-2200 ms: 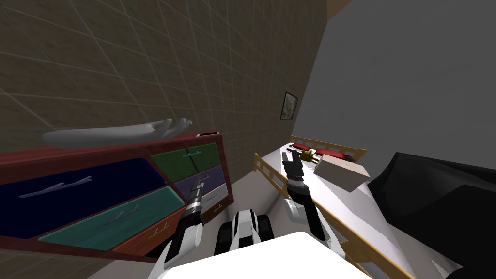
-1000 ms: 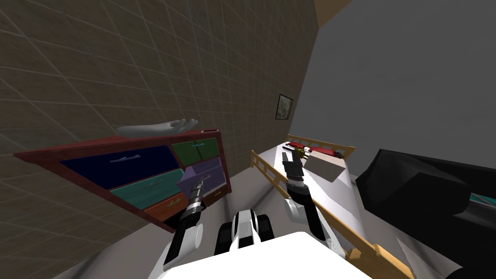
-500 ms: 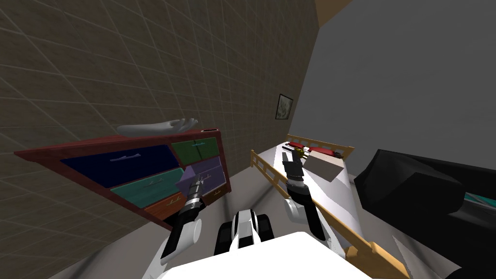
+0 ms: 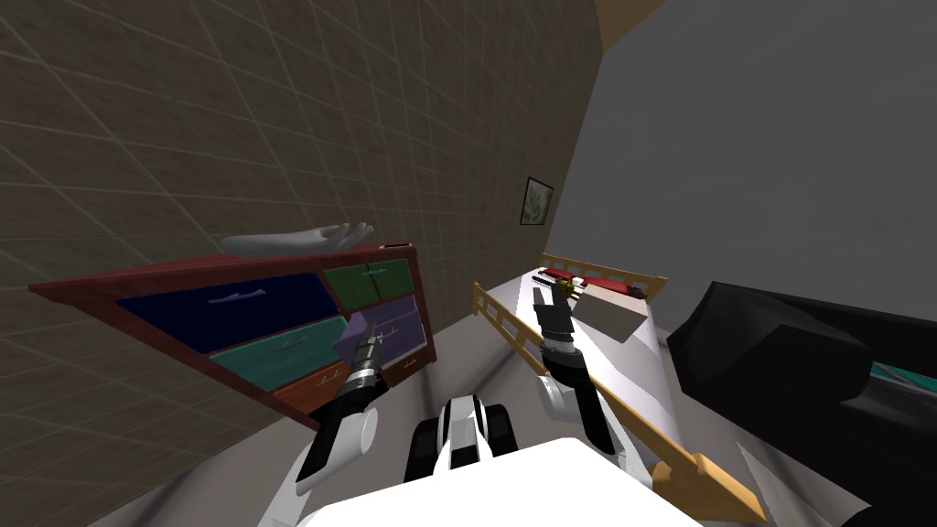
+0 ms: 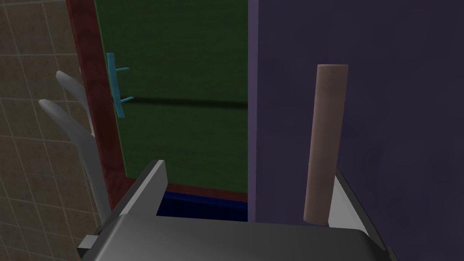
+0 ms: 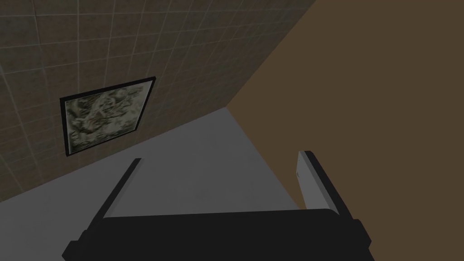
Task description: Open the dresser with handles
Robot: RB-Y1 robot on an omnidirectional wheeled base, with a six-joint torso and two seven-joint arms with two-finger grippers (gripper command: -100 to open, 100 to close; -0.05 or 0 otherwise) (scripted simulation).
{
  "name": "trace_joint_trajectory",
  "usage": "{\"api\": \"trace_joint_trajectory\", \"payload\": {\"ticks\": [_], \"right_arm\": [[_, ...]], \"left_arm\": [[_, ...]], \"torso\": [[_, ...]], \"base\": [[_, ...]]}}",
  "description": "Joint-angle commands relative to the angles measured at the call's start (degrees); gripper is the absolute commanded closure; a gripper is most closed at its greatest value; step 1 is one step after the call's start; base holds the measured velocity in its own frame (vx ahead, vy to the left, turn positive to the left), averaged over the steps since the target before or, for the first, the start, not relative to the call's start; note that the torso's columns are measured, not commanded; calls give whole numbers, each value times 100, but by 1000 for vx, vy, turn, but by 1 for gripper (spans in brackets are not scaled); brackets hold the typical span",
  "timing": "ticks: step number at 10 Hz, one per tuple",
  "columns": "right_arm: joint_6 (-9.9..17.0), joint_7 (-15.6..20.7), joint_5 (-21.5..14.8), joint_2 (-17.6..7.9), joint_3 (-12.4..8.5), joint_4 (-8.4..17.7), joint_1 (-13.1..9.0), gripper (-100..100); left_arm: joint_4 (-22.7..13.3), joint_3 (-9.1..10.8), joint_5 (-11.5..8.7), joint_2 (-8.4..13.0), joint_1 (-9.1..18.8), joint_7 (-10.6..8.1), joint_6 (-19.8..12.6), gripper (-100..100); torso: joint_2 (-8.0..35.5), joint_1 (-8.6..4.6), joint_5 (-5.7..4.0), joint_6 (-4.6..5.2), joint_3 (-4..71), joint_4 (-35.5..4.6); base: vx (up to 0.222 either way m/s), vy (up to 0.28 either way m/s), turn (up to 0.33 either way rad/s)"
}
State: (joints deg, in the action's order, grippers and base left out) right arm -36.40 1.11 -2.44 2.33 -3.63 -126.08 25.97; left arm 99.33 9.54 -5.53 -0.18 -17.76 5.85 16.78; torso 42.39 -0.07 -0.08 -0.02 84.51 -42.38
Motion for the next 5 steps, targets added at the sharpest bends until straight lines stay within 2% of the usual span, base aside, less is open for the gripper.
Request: {"api": "trace_joint_trajectory", "payload": {"ticks": [1, 5], "right_arm": [[0, 0, 0, 0, 0, 0, 0, 0], [0, 0, 0, 0, 0, 0, 0, 0]], "left_arm": [[-8, -1, 0, -1, -3, 0, 0, 0], [-16, -2, 0, -2, -7, -1, -8, 0]], "torso": [[-2, 1, 2, 0, 2, 2], [-7, 5, 6, 2, 4, 7]], "base": [[0, 0, 0], [0, 0, 0]]}}
